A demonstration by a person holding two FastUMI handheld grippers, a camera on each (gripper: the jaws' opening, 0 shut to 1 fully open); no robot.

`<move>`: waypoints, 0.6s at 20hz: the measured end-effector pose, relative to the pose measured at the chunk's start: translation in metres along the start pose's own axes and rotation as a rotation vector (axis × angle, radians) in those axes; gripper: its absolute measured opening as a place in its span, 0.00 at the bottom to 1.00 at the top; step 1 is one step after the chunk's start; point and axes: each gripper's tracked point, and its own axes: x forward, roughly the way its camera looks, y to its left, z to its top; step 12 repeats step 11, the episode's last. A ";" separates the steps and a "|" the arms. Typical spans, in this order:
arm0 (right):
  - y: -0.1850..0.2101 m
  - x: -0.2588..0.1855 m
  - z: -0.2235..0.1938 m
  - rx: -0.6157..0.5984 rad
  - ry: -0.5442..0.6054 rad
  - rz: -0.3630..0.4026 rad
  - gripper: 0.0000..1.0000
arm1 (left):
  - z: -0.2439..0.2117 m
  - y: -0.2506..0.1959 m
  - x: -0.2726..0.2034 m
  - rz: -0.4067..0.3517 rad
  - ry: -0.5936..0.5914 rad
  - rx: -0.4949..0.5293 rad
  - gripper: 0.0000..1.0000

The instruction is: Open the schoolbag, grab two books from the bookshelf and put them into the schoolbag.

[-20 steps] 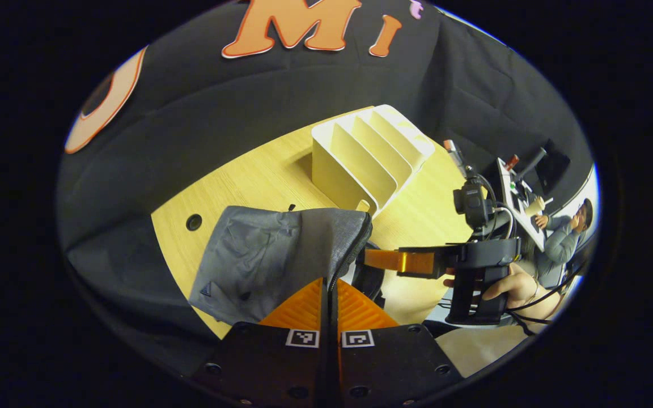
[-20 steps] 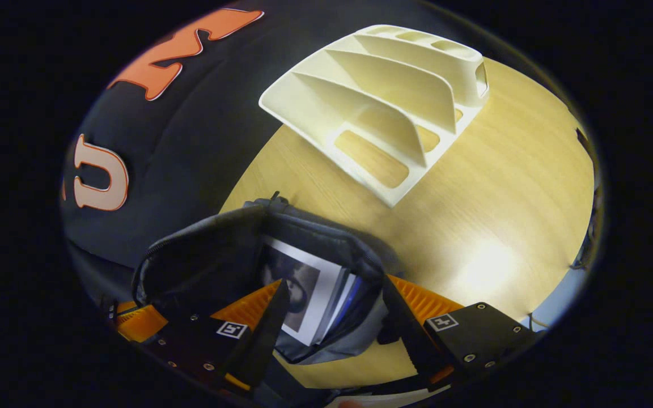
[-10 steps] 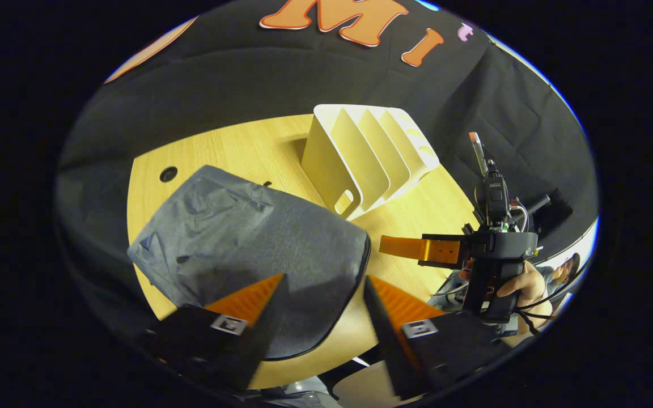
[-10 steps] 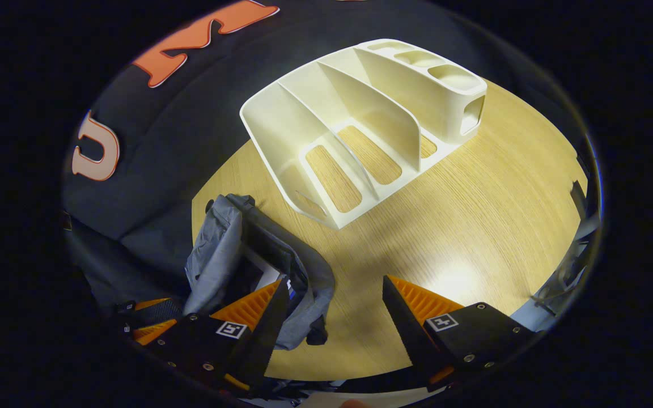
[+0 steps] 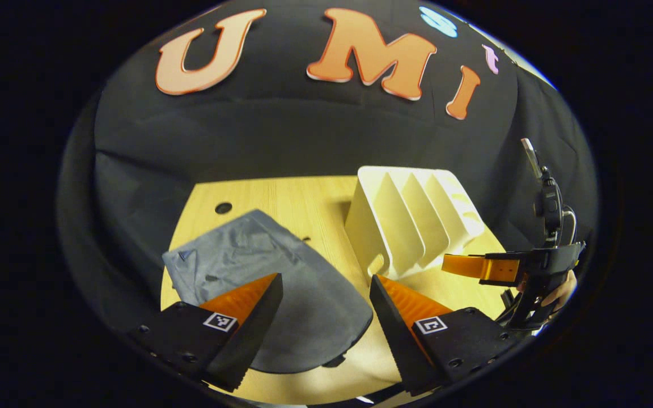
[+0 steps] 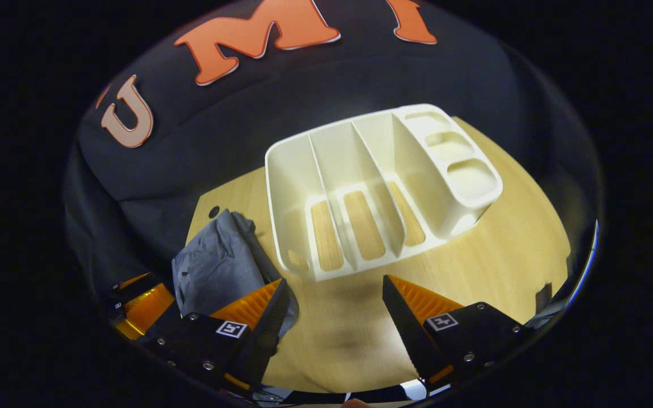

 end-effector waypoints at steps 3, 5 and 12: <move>-0.006 -0.026 0.068 -0.050 -0.209 -0.001 0.98 | 0.041 -0.001 -0.012 0.038 -0.176 0.021 0.98; -0.008 -0.048 0.105 -0.078 -0.346 -0.016 0.98 | 0.057 0.004 -0.017 0.067 -0.291 0.027 0.98; -0.005 -0.098 0.157 -0.174 -0.638 -0.045 0.97 | 0.075 0.022 -0.020 0.178 -0.494 0.106 0.97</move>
